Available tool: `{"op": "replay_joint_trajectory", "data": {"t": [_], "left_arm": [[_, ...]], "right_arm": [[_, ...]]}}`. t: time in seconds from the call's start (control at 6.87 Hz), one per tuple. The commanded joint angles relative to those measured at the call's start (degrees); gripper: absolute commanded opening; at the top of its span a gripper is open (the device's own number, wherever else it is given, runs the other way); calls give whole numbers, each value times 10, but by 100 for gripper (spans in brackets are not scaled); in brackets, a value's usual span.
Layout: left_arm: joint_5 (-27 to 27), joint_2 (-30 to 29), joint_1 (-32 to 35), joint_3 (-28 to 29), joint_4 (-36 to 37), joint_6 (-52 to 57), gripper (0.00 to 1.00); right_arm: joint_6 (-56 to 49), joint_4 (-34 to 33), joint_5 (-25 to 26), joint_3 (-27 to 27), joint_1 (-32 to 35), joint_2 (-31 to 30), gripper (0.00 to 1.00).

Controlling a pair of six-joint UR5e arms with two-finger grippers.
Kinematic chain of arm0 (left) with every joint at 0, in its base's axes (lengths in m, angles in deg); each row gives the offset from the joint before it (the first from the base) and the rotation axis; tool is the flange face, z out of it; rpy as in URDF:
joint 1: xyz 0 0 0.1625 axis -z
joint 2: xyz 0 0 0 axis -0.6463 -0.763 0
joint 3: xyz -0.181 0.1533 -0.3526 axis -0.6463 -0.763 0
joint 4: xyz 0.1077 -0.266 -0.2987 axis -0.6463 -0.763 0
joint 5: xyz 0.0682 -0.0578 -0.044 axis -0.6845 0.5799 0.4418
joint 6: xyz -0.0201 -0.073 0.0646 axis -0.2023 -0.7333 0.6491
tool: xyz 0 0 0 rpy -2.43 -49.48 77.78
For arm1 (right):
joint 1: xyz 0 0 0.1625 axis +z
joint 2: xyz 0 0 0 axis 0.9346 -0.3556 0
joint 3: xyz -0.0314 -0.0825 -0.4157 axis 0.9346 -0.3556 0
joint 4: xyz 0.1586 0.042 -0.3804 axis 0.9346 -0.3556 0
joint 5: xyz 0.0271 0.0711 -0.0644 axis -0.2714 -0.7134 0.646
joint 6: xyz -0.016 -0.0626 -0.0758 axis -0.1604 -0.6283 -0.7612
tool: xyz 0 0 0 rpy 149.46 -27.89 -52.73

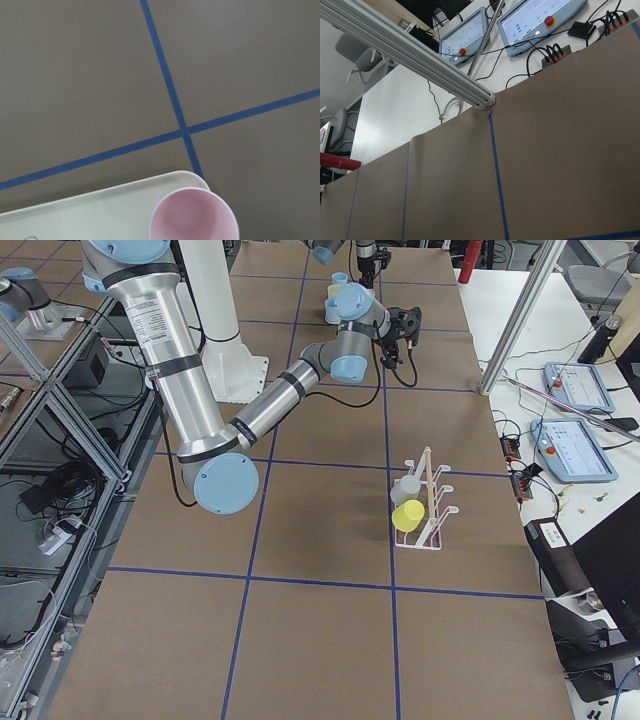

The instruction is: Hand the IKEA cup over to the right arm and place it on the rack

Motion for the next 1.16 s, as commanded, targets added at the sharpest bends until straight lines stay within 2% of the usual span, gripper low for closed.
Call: {"op": "replay_joint_trajectory", "data": {"t": [0.0, 0.44, 0.58, 0.73, 1.02], "left_arm": [[0, -6, -1, 18, 0, 3, 79], [-1, -6, -17, 30, -1, 20, 79], [-1, -6, -29, 38, -13, 19, 74], [-1, -6, -29, 45, -25, 20, 59], [0, -3, -29, 44, -26, 24, 20]], "right_arm": [[5, 18, 0, -9, 0, 3, 100], [14, 18, 0, -9, 0, 8, 100], [14, 18, 0, -9, 0, 8, 100], [14, 18, 0, -9, 0, 9, 100], [15, 18, 0, -9, 0, 13, 100]]}}
